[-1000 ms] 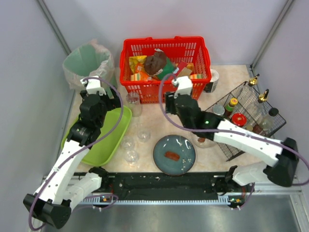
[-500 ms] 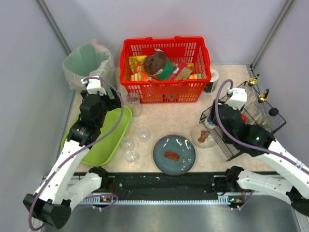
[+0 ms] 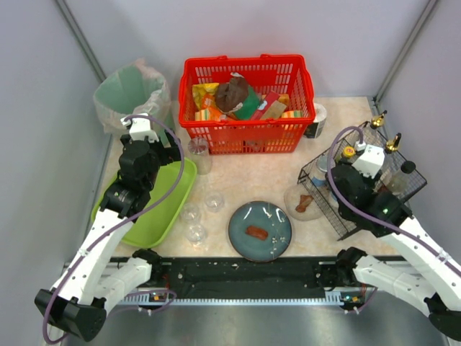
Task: Clear the kitchen counter
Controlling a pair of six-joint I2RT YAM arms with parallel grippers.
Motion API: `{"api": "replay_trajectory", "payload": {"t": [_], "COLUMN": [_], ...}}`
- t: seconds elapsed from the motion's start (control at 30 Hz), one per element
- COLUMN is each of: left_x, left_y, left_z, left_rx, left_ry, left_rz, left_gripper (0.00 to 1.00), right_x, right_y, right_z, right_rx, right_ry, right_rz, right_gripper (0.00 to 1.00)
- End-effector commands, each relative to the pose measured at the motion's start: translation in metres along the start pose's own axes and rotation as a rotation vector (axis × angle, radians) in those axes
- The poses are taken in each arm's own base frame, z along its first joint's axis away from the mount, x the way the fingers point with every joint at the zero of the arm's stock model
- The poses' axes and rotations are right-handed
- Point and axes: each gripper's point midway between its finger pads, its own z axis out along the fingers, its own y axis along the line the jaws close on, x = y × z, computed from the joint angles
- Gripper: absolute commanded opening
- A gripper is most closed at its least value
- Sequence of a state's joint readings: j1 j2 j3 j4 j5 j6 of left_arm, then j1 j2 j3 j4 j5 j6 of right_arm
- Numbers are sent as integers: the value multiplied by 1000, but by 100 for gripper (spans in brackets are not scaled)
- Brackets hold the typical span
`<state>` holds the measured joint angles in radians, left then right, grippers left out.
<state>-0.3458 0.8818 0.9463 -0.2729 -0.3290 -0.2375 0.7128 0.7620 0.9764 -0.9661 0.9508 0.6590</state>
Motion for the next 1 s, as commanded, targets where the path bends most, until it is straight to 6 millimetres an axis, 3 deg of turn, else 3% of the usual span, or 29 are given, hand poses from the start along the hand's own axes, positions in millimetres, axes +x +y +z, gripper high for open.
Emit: {"api": "replay_trajectory", "payload": {"t": [0.0,0.13,0.23,0.47,0.57,0.63,0.73,0.83,0.97], "left_x": [-23,-23,-24,-24,-23,-23,-23,-23,-23], "left_y": [-5,-5,-5,-4,-5,-5,-5,-5,-6], "left_z": [-3,-2,-2,-2,-2,-2,-3,-2,-2], "left_rx": [18,19,20,13,17,17,20,20,25], "left_ry": [-54,-52,-53,-53,-51,-49,-50,-49,-49], "left_rz": [-25,-26,-26,-21,-21,-22,-21,-20,-22], "left_gripper": [99,99,99,99,99,99,99,99,99], "right_x": [2,12,24,53,52,48,36,21,-4], "right_y": [-1,0,14,27,26,26,27,26,29], "right_z": [5,13,24,49,49,47,41,33,19], "right_rx": [34,56,27,22,27,15,-19,-49,-111], "right_ry": [-22,-22,5,83,82,74,55,35,7], "right_rz": [87,106,132,175,177,177,174,152,158], "right_gripper": [0,0,0,0,21,54,77,89,91]}}
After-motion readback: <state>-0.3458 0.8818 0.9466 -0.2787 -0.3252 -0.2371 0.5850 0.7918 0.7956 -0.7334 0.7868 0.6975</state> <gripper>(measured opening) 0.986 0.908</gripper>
